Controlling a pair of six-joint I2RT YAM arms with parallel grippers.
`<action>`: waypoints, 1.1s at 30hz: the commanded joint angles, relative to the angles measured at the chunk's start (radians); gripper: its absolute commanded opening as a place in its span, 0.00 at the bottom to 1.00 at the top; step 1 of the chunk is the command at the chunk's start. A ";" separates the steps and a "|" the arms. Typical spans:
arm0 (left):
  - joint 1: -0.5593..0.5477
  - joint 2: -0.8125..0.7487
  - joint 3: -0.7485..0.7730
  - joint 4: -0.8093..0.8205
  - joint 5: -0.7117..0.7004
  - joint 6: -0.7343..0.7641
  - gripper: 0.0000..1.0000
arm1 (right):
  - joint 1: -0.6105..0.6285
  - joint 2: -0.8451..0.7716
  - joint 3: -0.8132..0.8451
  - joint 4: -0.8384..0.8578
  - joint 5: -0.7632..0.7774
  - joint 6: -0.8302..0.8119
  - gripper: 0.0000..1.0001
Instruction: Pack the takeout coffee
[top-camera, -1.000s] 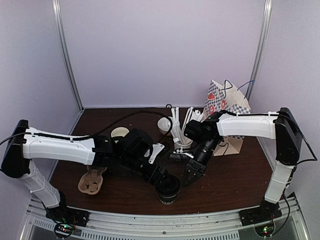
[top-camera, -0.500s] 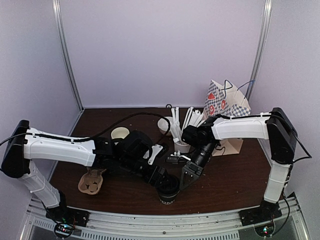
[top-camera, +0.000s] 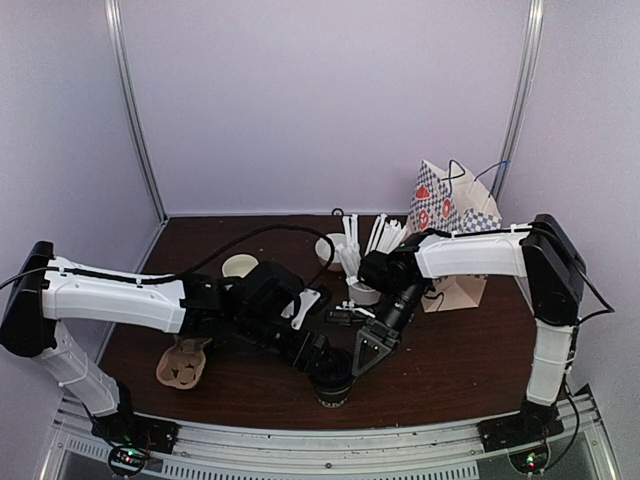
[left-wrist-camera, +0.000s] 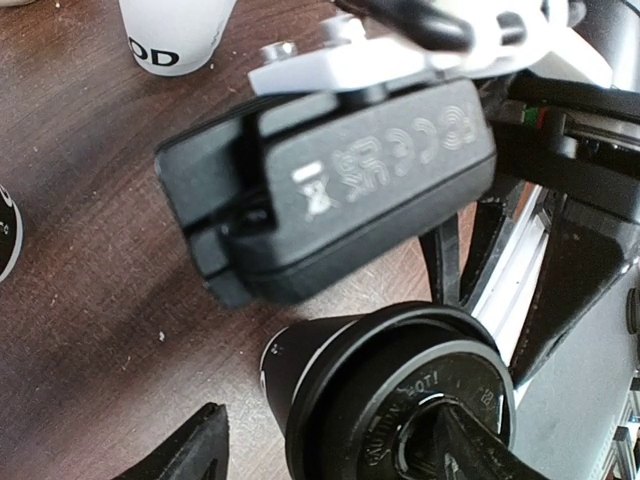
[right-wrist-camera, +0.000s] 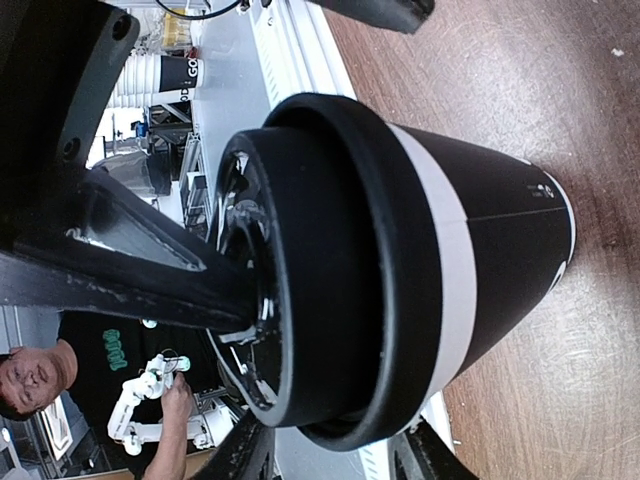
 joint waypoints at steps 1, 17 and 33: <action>-0.003 -0.009 -0.010 -0.032 -0.002 -0.012 0.72 | 0.003 0.009 0.018 0.018 -0.011 0.036 0.41; -0.003 0.040 -0.025 -0.010 0.014 -0.040 0.71 | -0.027 0.058 0.079 0.034 0.012 0.102 0.27; -0.014 0.064 -0.036 -0.013 0.025 -0.057 0.71 | -0.029 0.125 0.016 0.216 0.066 0.210 0.29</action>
